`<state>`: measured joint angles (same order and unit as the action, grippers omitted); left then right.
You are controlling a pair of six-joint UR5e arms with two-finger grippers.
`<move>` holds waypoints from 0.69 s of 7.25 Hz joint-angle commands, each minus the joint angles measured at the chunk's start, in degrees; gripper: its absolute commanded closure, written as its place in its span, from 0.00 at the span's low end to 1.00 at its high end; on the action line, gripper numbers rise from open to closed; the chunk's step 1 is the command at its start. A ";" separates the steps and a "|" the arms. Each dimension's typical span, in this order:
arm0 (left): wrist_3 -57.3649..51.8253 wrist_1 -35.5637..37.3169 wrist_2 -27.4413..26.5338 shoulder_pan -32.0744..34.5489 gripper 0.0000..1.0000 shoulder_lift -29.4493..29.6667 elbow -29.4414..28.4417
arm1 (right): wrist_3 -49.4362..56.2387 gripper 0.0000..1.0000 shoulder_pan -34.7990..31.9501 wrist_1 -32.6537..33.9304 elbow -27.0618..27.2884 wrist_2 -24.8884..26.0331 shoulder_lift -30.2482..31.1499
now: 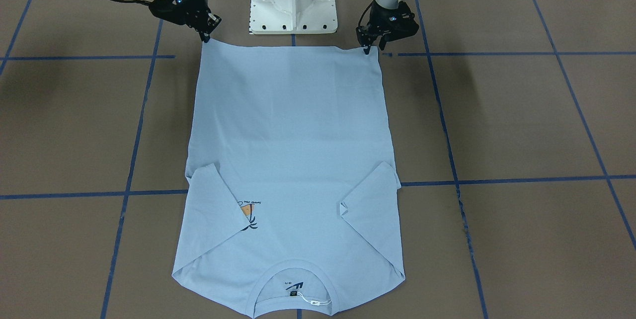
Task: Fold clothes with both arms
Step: 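Grasp the other hem corner with the left gripper, both holding the hem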
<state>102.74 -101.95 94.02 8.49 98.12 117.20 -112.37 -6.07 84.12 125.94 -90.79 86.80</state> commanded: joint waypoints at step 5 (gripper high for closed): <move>0.00 0.00 2.64 -0.50 1.00 0.05 0.48 | -0.04 1.00 0.00 -0.01 0.09 0.00 -0.14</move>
<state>102.74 -101.94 94.89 8.00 98.10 117.05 -112.39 -6.07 84.11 126.00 -90.79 86.72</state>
